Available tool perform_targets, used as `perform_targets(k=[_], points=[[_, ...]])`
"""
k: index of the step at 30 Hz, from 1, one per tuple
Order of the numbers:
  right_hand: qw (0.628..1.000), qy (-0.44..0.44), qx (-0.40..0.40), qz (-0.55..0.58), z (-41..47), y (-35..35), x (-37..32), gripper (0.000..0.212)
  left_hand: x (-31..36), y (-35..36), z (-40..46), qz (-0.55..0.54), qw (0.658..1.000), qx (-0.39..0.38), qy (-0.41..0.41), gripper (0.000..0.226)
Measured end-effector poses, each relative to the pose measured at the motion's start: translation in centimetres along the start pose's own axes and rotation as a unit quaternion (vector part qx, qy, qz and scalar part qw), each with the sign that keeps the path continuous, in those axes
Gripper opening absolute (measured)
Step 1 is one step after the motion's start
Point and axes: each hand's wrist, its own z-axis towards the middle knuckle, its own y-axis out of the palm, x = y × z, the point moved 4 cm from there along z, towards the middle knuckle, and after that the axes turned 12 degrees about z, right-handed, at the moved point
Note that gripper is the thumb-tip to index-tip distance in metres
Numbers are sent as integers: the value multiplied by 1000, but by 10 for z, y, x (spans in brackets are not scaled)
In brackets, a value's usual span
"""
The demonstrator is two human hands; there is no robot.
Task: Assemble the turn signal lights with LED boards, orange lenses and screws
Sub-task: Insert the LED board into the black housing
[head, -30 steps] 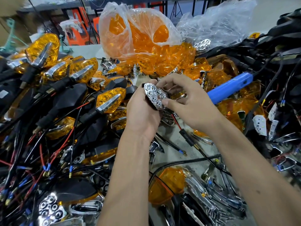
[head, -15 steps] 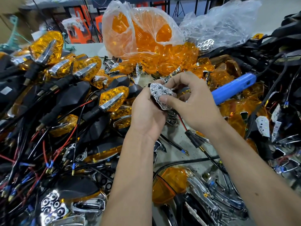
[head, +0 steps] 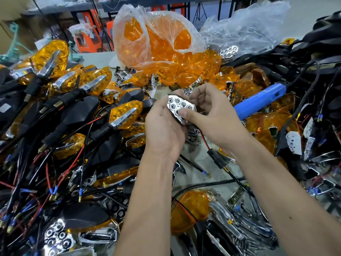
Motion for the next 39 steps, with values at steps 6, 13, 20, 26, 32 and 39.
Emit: perform_targets(k=[6,13,20,26,32,39], points=[[998,24,-5,-65,1,-5,2,22,-1,-3,2,125,990,26,56,36],[1000,-3,-6,-6,3,-15,-3,17,8,-24,4,250,964,38,81,22],[996,52,-51,49,1,-15,-3,16,11,-26,4,252,960,62,106,18],[978,-71,-15,-196,-3,-5,-16,32,5,-29,5,303,939,127,103,19],[992,-32,-62,-103,-1,-12,-11,34,7,-28,2,355,926,61,115,31],[992,-14,-129,8,-2,-17,-5,43,7,-23,2,338,935,6,110,26]])
